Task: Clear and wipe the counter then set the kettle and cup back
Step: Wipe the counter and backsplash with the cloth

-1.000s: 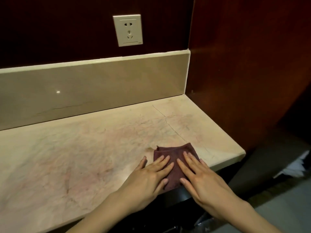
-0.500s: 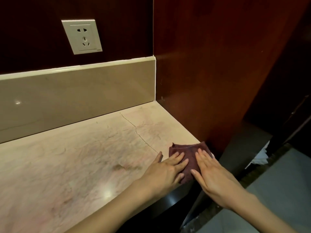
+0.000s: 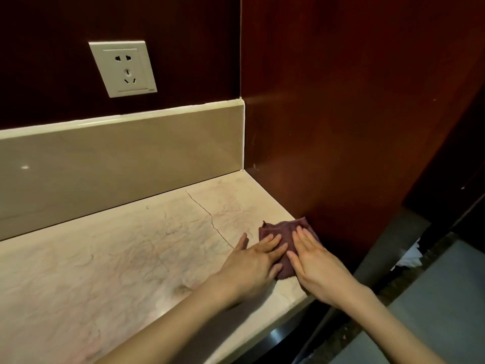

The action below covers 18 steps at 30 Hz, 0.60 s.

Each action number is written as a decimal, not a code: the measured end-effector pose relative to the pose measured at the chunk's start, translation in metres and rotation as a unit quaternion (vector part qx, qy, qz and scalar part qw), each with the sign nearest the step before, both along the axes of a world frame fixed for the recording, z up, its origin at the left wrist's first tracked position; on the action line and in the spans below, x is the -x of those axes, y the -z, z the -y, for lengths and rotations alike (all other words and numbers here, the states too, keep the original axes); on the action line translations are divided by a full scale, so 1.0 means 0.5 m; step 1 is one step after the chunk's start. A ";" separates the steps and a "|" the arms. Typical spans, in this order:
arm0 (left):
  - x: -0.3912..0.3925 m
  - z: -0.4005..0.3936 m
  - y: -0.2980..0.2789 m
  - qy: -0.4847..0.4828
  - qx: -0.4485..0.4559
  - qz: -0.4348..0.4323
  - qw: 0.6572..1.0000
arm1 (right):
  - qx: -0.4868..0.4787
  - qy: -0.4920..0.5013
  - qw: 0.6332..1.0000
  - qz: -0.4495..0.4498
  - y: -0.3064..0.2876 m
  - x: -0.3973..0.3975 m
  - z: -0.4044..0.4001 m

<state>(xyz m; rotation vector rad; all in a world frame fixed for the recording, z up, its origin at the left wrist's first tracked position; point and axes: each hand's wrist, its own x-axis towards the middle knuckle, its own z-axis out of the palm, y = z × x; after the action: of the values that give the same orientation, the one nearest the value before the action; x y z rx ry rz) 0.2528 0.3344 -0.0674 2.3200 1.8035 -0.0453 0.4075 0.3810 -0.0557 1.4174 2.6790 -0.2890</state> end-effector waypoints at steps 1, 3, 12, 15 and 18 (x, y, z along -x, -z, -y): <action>0.016 -0.010 0.000 -0.009 0.000 0.002 1.000 | 0.009 0.007 1.000 0.002 0.003 0.019 -0.016; 0.047 -0.030 0.001 -0.029 -0.003 0.011 0.999 | 0.021 0.018 1.000 -0.009 0.012 0.053 -0.047; 0.168 -0.144 0.003 -0.089 -0.008 0.021 0.996 | 0.053 -0.002 0.997 -0.047 0.012 0.180 -0.178; 0.201 -0.176 0.006 -0.099 -0.006 0.023 0.995 | 0.057 -0.013 0.997 -0.046 0.011 0.213 -0.214; 0.230 -0.204 0.011 -0.107 -0.006 0.027 0.994 | 0.049 -0.023 0.998 -0.042 0.013 0.241 -0.238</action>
<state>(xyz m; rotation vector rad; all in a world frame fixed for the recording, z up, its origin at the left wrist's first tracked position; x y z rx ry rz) 0.1377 0.4364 -0.0727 2.0999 2.0175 0.0588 0.2868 0.5001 -0.0621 1.3417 2.7176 -0.4809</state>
